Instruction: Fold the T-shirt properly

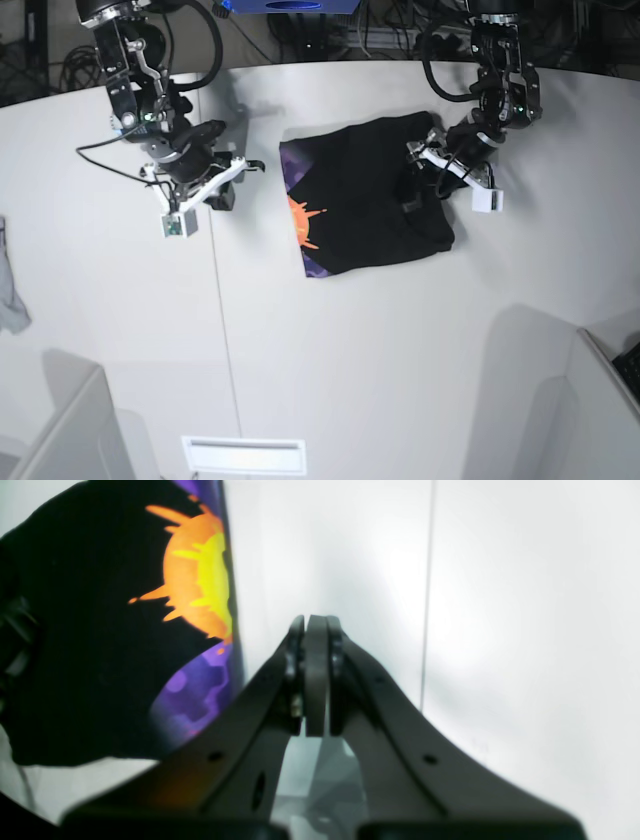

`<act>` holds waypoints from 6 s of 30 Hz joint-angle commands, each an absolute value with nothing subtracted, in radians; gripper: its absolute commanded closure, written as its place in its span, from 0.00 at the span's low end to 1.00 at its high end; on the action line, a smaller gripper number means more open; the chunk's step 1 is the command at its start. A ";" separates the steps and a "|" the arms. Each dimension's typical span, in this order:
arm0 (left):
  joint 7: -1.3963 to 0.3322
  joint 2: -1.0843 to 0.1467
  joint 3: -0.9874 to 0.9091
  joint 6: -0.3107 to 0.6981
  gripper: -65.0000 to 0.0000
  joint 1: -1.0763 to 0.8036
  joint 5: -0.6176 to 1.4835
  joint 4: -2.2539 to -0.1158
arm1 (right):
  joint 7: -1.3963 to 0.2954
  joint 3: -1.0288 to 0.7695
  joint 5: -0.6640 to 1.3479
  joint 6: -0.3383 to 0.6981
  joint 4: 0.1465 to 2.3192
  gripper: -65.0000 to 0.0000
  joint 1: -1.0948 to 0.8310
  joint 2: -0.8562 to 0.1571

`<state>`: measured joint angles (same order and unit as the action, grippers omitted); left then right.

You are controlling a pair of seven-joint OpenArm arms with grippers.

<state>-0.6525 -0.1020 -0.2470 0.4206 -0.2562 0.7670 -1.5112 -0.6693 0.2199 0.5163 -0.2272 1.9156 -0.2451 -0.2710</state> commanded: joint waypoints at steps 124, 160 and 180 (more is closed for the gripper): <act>-0.713 -0.282 0.358 0.698 1.00 0.257 0.082 -1.837 | -0.539 -0.374 0.509 0.120 1.963 1.00 -0.578 -0.024; -0.070 -0.421 -0.077 0.698 1.00 -0.923 0.082 -1.627 | -0.470 -0.214 0.185 0.427 1.867 1.00 -1.013 -0.050; 0.088 -0.298 0.062 0.611 1.00 -0.440 -0.008 -0.661 | -0.216 0.067 0.094 0.426 0.768 1.00 -0.473 -0.170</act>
